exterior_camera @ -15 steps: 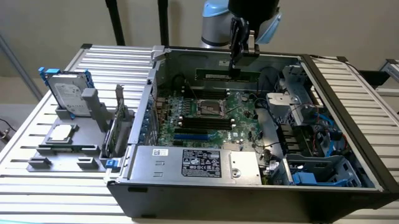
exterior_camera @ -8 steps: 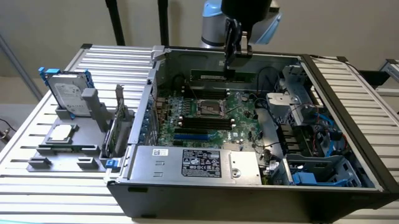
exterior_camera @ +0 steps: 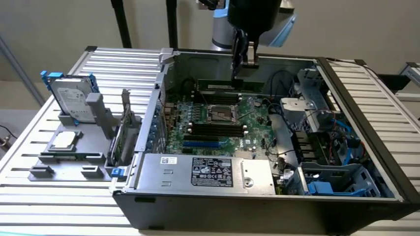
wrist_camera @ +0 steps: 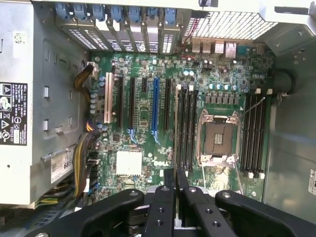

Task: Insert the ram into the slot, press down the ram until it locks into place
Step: 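Insert the ram into the slot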

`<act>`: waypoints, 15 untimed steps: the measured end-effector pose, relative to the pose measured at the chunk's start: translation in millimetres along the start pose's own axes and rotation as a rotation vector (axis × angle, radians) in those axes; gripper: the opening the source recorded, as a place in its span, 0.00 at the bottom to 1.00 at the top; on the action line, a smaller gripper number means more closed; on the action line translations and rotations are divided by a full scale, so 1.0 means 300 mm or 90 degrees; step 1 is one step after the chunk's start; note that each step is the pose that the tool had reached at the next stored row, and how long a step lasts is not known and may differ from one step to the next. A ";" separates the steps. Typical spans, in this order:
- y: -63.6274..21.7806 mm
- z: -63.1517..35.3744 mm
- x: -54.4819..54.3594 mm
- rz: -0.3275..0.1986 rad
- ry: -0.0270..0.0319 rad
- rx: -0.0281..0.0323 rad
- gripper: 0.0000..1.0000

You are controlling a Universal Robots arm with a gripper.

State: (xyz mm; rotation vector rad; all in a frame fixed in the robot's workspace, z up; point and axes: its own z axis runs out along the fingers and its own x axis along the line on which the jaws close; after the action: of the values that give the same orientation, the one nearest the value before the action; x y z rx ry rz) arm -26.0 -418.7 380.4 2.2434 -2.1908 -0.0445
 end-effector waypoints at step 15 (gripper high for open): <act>-0.002 0.091 0.001 0.001 -0.0001 0.0000 0.13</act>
State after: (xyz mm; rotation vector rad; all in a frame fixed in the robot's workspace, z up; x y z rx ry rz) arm -26.0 -418.7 353.0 2.2426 -2.1917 -0.0446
